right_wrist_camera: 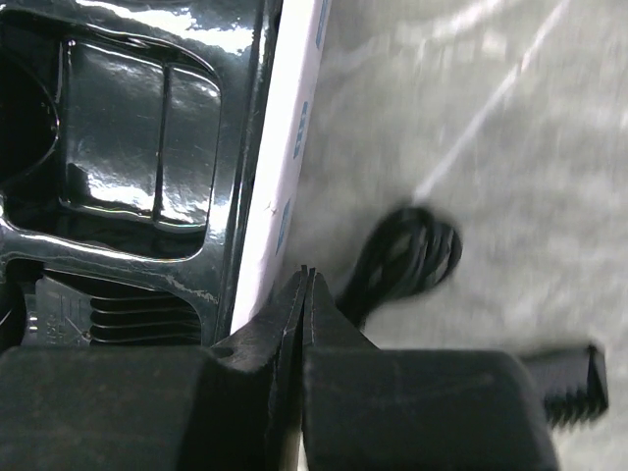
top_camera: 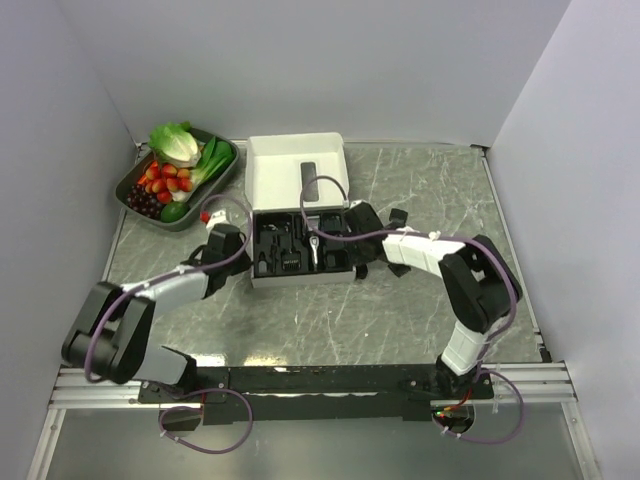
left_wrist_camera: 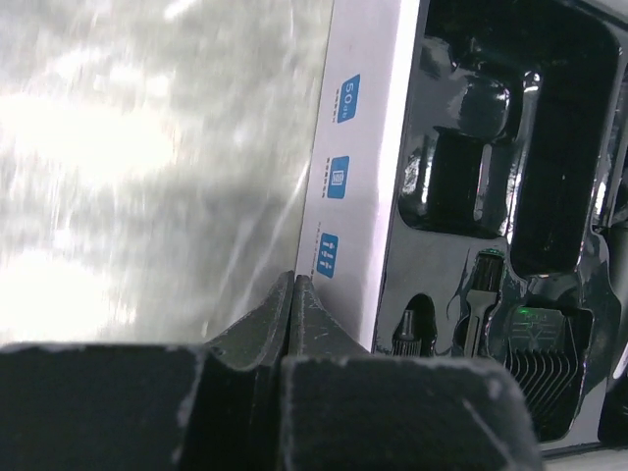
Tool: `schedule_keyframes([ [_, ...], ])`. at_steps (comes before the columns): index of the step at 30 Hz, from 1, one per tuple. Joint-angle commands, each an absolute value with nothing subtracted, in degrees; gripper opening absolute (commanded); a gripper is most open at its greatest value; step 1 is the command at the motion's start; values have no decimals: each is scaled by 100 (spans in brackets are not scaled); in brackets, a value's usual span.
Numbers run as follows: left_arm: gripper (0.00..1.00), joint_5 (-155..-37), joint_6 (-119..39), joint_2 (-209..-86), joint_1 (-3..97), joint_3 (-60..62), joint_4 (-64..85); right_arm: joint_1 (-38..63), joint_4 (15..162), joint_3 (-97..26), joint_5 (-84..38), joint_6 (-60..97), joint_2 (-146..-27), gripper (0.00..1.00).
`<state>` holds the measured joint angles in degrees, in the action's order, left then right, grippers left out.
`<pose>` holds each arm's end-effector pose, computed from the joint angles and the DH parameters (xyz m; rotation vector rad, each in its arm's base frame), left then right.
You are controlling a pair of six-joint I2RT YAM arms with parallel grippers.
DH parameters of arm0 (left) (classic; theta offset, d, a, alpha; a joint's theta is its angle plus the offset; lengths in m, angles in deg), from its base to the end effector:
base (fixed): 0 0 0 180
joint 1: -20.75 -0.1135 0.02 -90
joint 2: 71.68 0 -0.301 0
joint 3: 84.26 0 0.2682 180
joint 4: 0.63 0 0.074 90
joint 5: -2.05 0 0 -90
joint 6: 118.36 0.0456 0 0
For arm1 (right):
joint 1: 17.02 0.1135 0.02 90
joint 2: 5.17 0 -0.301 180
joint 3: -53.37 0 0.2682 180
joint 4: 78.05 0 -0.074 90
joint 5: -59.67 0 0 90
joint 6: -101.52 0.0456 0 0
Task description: Sort the hair-cutting tools
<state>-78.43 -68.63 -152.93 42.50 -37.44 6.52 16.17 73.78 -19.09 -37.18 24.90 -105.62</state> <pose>0.2670 -0.0984 0.1804 -0.4572 2.2668 -0.3704 0.3192 0.2023 0.1846 -0.3927 2.5184 0.1664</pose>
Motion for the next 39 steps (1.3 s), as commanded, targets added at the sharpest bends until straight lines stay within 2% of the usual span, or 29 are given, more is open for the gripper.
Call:
schedule_keyframes([
  [1, 1, -8541, -7476, -14640, 4939, -4162, 491, 2411, 8033, -1573, -2865, 2962, -9983, 0],
  [13, 1, -7925, -7661, -12477, 5036, -4409, 1730, 2570, 7708, -1695, -3375, 2848, -9343, 0],
  [16, 10, -7828, -7644, -12292, 5045, -4339, 1959, 2578, 7532, -1862, -3770, 2831, -9175, 23],
  [17, 18, -7776, -7626, -12266, 5045, -4330, 2003, 2570, 7366, -1897, -3954, 2830, -9174, 36],
  [19, 28, -7731, -7600, -12152, 5045, -4321, 2117, 2570, 7216, -1985, -4420, 2857, -9174, 46],
  [20, 38, -7679, -7600, -12108, 5045, -4338, 2152, 2552, 7128, -1985, -4535, 2865, -9192, 52],
  [23, 48, -7617, -7565, -11879, 5045, -4408, 2214, 2447, 7145, -1863, -4852, 3014, -9201, 55],
  [26, 51, -7547, -7512, -11721, 5045, -4417, 2328, 2271, 7294, -1617, -5106, 3208, -9139, 57],
  [33, 56, -7380, -7389, -11361, 5045, -4303, 2680, 1638, 7681, -1274, -4642, 3533, -9261, 57],
  [39, 58, -7476, -7433, -11009, 5045, -4259, 2803, 1541, 7751, -1361, -4378, 3621, -9771, 57],
])
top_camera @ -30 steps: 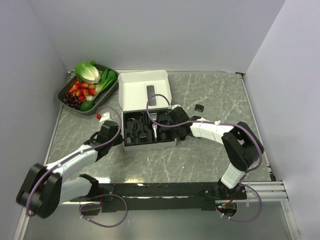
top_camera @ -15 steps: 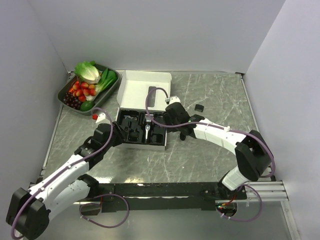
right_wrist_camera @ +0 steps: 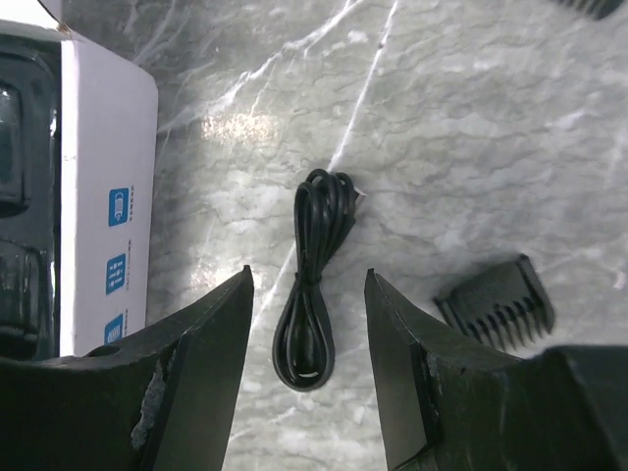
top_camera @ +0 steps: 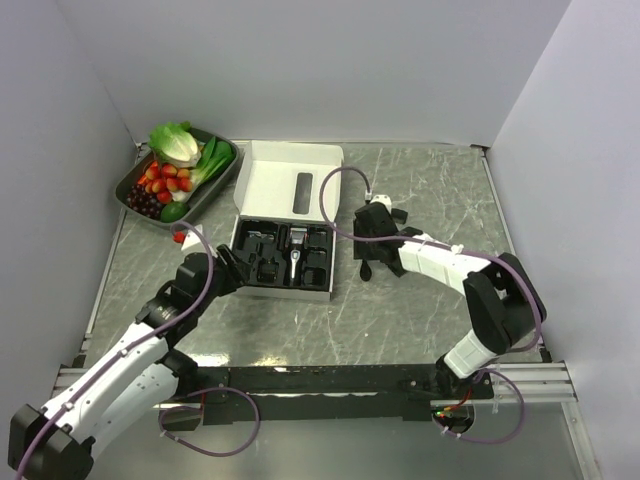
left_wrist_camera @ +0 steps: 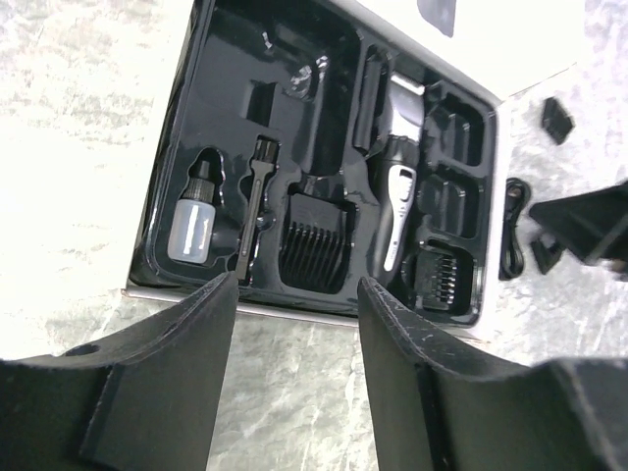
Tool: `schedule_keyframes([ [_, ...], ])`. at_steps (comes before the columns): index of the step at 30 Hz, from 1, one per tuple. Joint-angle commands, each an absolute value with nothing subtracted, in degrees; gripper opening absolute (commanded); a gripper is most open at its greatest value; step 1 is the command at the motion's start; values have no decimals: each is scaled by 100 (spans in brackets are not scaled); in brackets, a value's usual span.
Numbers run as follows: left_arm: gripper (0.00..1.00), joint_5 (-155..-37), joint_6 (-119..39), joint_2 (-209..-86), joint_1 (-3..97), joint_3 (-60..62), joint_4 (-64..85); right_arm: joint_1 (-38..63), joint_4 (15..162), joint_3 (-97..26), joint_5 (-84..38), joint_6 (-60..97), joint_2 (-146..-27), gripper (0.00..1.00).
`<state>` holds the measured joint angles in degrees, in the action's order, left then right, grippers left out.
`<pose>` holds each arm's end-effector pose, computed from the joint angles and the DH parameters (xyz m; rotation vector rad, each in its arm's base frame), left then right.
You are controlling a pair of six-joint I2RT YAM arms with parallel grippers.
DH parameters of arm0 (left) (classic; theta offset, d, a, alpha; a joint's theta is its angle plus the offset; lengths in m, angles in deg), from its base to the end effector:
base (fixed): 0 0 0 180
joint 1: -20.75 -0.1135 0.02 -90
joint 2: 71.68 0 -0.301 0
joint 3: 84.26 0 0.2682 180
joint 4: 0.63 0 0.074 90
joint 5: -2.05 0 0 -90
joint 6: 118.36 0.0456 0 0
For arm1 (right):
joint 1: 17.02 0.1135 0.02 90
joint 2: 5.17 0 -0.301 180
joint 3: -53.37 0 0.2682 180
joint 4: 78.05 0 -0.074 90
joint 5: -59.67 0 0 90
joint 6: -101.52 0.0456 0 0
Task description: Sort the hair-cutting tools
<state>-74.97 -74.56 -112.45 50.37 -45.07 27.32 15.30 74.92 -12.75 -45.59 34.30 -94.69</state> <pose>0.1469 -0.0718 0.2443 -0.4443 2.0756 -0.5684 0.2927 0.1710 0.2170 -0.0847 2.4110 0.1147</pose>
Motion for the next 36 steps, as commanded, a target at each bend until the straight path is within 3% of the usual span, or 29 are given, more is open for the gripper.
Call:
schedule_keyframes([
  [1, 58, -7476, -7433, -10983, 5045, -4250, 2820, 1532, 7760, -1370, -4351, 3630, -9816, 57],
  [9, 59, -7494, -7424, -10894, 5045, -4233, 2891, 1515, 7804, -1370, -4403, 3955, -10299, 50],
  [11, 59, -7511, -7424, -10894, 5037, -4242, 2900, 1506, 7795, -1388, -4439, 3990, -10334, 36],
  [12, 59, -7520, -7415, -10886, 5045, -4242, 2900, 1506, 7752, -1396, -4456, 3999, -10352, 18],
  [15, 59, -7520, -7407, -10868, 5045, -4259, 2891, 1558, 7647, -1458, -4719, 3921, -10195, 0],
  [20, 59, -7503, -7424, -10833, 5045, -4286, 2917, 2145, 7304, -1852, -5710, 3429, -9633, 0],
  [25, 59, -7476, -7450, -10807, 5045, -4250, 2979, 2665, 7451, -2222, -5872, 2902, -9017, 0],
  [30, 60, -7467, -7547, -10666, 5054, -4189, 3093, 2816, 8120, -2573, -4391, 2637, -8936, 0],
  [36, 60, -7687, -7556, -10596, 5045, -4040, 3207, 2816, 8911, -3364, -2772, 2488, -9911, 0],
])
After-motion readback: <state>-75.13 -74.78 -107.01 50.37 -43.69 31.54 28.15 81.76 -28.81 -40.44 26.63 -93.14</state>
